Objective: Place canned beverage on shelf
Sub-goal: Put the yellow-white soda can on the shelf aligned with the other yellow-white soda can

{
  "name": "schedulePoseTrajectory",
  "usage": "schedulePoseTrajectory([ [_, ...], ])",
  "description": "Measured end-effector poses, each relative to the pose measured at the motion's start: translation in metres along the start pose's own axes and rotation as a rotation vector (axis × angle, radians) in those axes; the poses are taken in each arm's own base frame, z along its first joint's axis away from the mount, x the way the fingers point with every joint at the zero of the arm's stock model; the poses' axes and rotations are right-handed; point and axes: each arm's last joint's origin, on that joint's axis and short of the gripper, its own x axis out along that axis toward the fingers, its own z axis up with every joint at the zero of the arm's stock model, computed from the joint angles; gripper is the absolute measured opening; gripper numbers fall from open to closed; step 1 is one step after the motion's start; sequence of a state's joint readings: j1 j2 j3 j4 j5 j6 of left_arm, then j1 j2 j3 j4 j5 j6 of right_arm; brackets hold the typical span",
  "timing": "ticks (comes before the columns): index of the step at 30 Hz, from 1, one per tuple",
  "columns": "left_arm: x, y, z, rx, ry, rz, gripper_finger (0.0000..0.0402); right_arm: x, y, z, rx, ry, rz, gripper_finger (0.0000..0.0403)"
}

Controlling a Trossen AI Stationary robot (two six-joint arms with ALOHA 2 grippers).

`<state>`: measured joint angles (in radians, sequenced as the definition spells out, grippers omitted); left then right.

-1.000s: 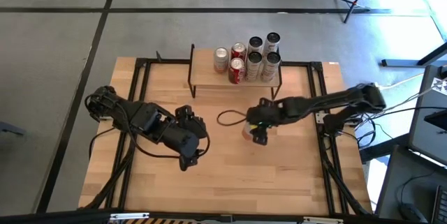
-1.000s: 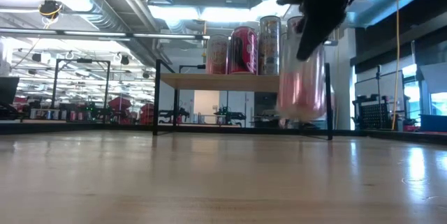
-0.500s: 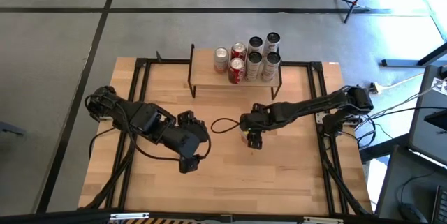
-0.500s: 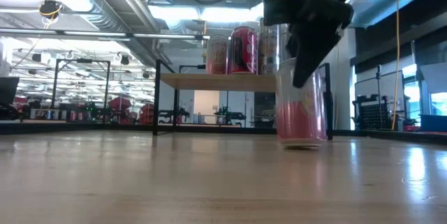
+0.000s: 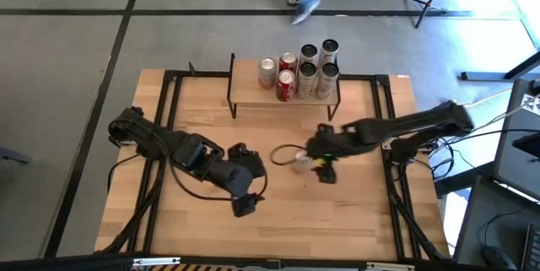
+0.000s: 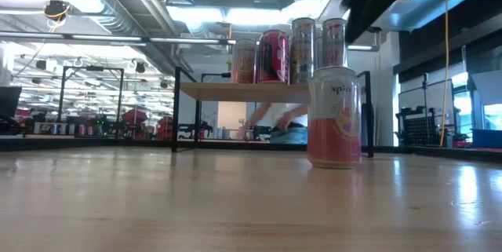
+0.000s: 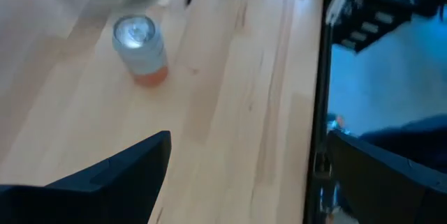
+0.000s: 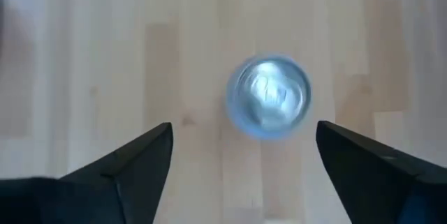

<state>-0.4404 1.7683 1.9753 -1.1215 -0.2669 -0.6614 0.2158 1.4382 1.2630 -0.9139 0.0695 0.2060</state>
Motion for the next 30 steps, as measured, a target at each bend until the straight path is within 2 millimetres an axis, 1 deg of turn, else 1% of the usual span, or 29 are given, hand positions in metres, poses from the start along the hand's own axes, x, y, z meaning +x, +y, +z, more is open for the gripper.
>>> schedulePoseTrajectory([
  [3, 0.016, 0.005, 0.002, -0.034, -0.028, 0.002, 0.037, -0.037, 0.004, -0.02, -0.022, -0.097, 0.01, 0.0332],
  [5, 0.028, 0.008, 0.004, -0.054, -0.059, -0.004, 0.037, -0.057, 0.002, -0.035, 0.008, -0.159, 0.006, 0.033],
  [9, 0.056, 0.021, 0.006, -0.061, -0.139, 0.036, 0.037, -0.083, -0.003, -0.067, 0.097, -0.252, 0.031, 0.033],
  [12, 0.079, 0.03, 0.005, -0.085, -0.211, 0.051, 0.037, -0.096, -0.006, -0.088, 0.154, -0.3, 0.074, 0.033],
  [16, 0.104, 0.043, 0.005, -0.152, -0.341, 0.055, 0.037, -0.103, -0.01, -0.108, 0.198, -0.336, 0.11, 0.033],
  [18, 0.115, 0.05, 0.004, -0.127, -0.39, 0.106, 0.037, -0.104, -0.013, -0.115, 0.21, -0.35, 0.105, 0.033],
  [20, 0.129, 0.059, 0.002, -0.083, -0.398, 0.163, 0.037, -0.104, -0.015, -0.122, 0.227, -0.354, 0.106, 0.033],
  [25, 0.159, 0.074, 0.002, -0.072, -0.422, 0.18, 0.037, -0.102, -0.018, -0.129, 0.232, -0.355, 0.106, 0.033],
  [30, 0.188, 0.087, -0.003, -0.073, -0.38, 0.224, 0.037, -0.099, -0.018, -0.13, 0.231, -0.338, 0.116, 0.033],
])
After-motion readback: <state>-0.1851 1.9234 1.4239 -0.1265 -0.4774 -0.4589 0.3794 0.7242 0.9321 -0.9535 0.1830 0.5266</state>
